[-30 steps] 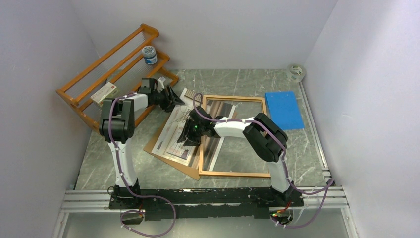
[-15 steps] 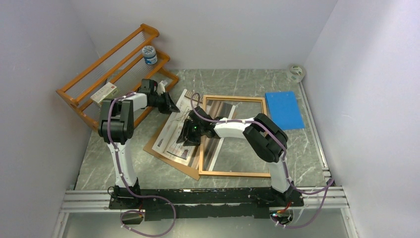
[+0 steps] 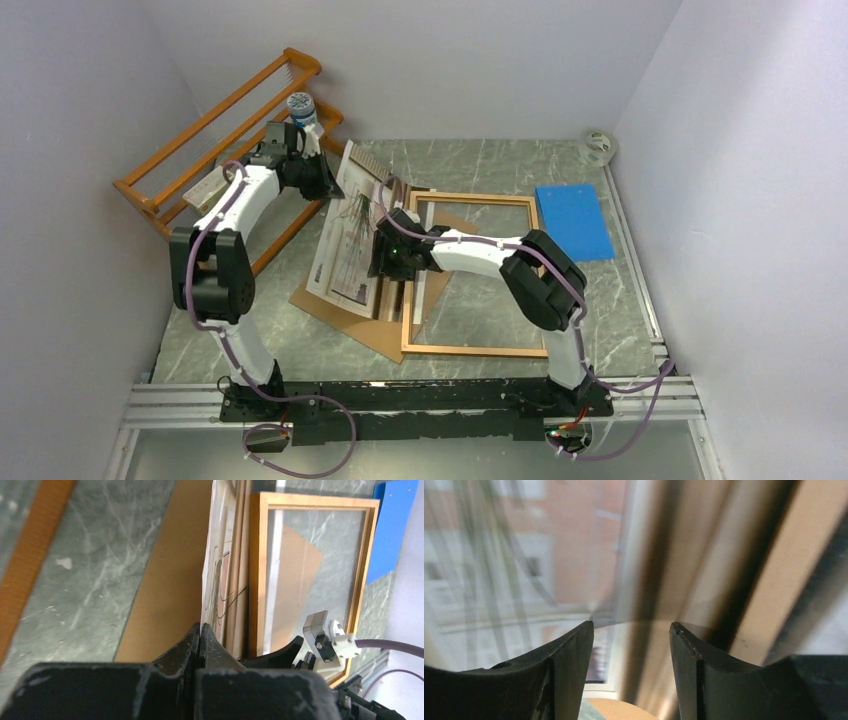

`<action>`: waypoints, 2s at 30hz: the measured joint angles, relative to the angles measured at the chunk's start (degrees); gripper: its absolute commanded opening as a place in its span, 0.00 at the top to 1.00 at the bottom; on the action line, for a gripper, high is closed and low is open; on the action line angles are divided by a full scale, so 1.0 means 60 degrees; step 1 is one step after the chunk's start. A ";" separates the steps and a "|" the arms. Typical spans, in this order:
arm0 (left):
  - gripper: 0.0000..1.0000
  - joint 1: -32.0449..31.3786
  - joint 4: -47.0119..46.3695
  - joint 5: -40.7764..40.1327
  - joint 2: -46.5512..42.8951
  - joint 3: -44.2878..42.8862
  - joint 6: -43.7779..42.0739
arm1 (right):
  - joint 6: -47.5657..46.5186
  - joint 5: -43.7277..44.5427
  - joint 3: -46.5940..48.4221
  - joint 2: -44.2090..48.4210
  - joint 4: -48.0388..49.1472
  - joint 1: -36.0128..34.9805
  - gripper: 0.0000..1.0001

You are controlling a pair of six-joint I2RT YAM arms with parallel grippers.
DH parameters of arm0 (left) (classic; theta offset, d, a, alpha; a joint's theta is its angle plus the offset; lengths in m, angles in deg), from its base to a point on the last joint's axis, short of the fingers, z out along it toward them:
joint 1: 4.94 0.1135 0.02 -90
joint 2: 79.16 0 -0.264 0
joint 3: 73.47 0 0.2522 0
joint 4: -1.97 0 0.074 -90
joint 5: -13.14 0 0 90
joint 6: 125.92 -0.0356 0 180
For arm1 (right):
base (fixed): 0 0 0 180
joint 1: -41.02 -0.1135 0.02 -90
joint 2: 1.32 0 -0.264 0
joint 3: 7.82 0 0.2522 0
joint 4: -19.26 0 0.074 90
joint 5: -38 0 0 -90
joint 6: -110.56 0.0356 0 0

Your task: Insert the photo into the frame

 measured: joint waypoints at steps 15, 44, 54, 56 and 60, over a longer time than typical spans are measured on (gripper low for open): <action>0.97 0.0000 0.1738 -0.0703 -0.2616 -0.1184 -0.0521 | -0.0874 0.2758 -0.0976 0.3136 -0.0863 0.0018 0.17; 0.97 -0.0084 0.1024 0.3490 -0.4564 -0.2171 -0.3184 | -0.5326 0.0073 -0.0149 0.7184 -0.0109 0.2324 0.12; 0.97 -0.0361 0.1974 0.5242 -0.4255 -0.2342 -0.5271 | -0.8200 -0.0831 0.3151 0.6674 -0.1060 0.2266 0.10; 0.97 -0.0448 0.2142 0.5548 -0.4277 -0.2342 -0.5555 | -0.8659 -0.0991 0.3351 0.6564 -0.1249 0.2269 0.09; 0.98 -0.0535 0.2554 0.6317 -0.4277 -0.2350 -0.6043 | -0.9745 -0.1756 0.3384 0.6448 -0.1982 0.2273 0.08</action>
